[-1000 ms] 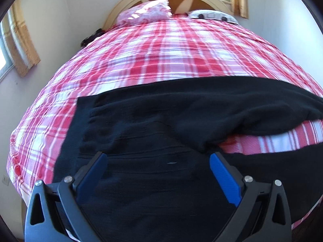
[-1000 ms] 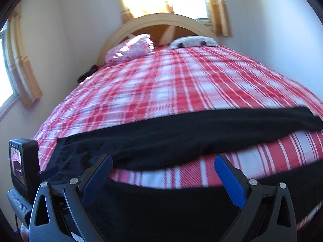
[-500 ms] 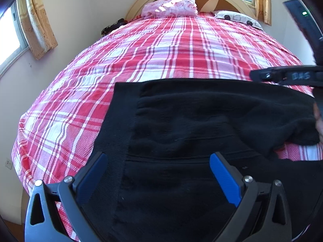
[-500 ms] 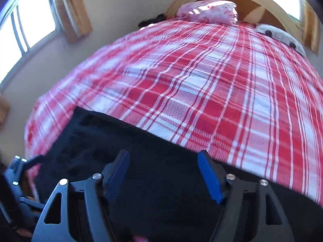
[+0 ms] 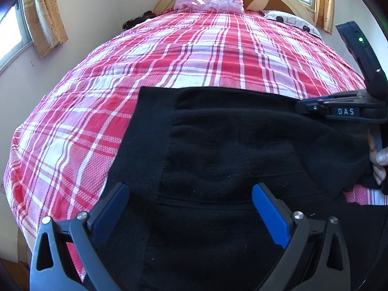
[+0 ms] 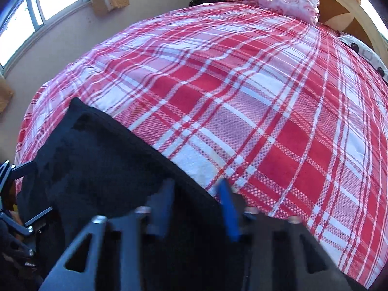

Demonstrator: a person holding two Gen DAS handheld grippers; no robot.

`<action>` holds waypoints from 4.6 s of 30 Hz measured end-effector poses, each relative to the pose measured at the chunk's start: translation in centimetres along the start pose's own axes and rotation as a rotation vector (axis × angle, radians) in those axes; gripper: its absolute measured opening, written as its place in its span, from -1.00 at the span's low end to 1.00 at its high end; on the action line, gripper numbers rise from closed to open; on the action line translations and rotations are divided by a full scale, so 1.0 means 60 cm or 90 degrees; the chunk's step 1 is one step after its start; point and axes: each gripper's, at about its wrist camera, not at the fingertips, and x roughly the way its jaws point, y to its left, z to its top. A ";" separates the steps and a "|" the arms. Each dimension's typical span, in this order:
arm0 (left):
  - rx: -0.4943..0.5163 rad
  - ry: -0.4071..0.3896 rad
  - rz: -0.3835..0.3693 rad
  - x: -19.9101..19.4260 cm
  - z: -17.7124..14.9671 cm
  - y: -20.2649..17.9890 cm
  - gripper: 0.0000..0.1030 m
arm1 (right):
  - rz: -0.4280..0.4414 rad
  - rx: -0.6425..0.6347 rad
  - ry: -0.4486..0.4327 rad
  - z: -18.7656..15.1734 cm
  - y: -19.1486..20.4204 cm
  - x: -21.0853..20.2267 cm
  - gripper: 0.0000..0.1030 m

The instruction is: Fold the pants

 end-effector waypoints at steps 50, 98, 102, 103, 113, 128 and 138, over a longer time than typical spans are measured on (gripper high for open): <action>-0.062 -0.053 0.002 -0.100 -0.112 0.146 1.00 | 0.038 -0.054 -0.208 -0.284 0.332 -0.200 -0.97; -0.255 -0.102 -0.344 -0.142 -0.039 0.137 -0.75 | 0.229 0.493 -0.288 -0.451 0.088 -0.217 0.01; -0.235 -0.126 -0.327 -0.157 -0.036 0.138 -0.75 | 0.251 0.542 -0.302 -0.446 0.056 -0.216 0.01; -0.232 -0.120 -0.324 -0.152 -0.036 0.136 -0.75 | 0.256 0.549 -0.307 -0.443 0.052 -0.214 0.01; -0.197 -0.001 -0.361 -0.107 -0.094 0.098 -0.72 | 0.216 0.544 -0.301 -0.431 0.042 -0.204 -0.57; -0.347 0.074 -0.465 -0.036 -0.098 0.101 0.00 | 0.221 0.372 -0.394 -0.400 0.088 -0.316 -0.99; -0.332 0.031 -0.347 -0.055 -0.109 0.137 0.22 | 0.305 0.499 -0.334 -0.459 0.068 -0.255 -0.90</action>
